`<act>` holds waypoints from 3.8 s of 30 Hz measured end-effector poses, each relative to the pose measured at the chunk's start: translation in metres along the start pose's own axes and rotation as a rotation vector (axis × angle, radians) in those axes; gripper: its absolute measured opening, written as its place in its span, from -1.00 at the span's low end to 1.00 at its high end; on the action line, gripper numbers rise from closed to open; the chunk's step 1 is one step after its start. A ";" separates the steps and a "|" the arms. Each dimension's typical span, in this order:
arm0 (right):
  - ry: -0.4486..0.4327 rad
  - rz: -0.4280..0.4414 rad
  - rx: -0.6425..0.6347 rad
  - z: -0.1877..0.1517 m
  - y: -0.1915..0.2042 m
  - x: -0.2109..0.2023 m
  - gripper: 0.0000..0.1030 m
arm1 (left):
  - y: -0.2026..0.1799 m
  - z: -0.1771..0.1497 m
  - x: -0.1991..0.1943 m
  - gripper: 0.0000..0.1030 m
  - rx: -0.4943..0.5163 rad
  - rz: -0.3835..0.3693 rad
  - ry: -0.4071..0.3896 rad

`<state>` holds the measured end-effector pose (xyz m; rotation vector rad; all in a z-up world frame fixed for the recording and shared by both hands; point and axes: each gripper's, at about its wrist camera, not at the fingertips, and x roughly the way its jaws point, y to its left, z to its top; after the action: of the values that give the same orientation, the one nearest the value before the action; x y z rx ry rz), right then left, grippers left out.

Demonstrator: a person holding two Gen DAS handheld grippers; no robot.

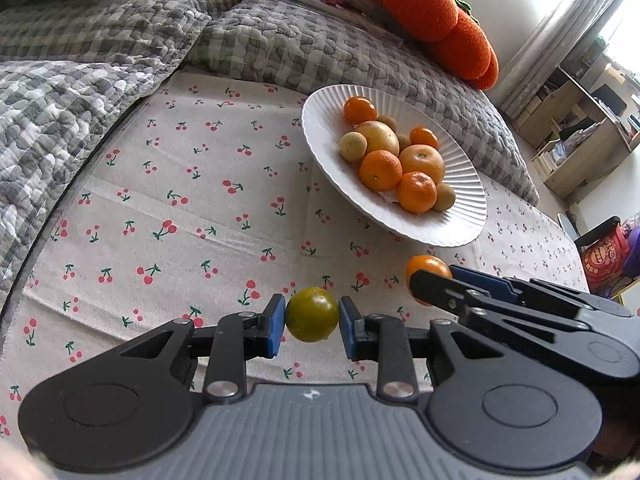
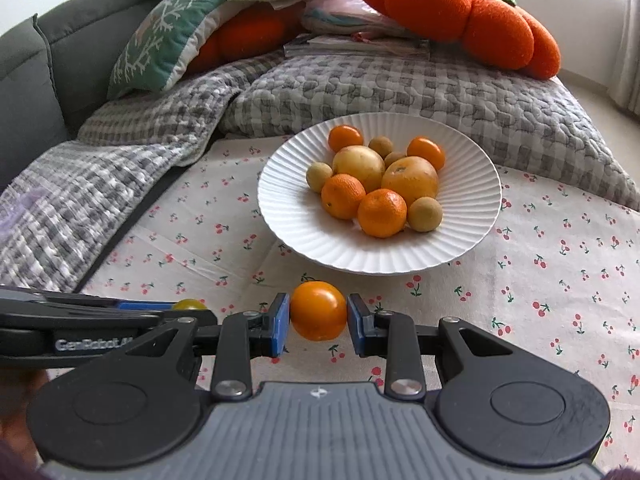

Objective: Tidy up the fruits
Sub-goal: 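Carry both held tomatoes up to the plate with the left and right grippers, then open the left gripper over the plate while the right releases its orange tomato, then withdraw both open grippers from the plate toward the last two tomatoes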

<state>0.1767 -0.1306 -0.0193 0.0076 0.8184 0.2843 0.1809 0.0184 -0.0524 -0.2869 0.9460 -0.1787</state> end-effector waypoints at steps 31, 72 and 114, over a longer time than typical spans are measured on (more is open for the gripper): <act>-0.125 0.002 0.125 0.033 -0.049 -0.038 -0.46 | -0.013 0.039 -0.012 -0.50 -0.068 -0.005 -0.138; -0.086 -0.039 0.173 0.063 -0.107 0.043 -0.46 | -0.013 0.115 0.073 -0.48 -0.016 0.011 -0.191; -0.140 0.104 0.125 -0.013 -0.036 -0.099 0.03 | -0.044 0.011 -0.046 0.57 0.139 0.069 -0.202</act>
<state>0.1122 -0.1912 0.0383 0.1851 0.6968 0.3265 0.1621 -0.0089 0.0027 -0.1403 0.7386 -0.1483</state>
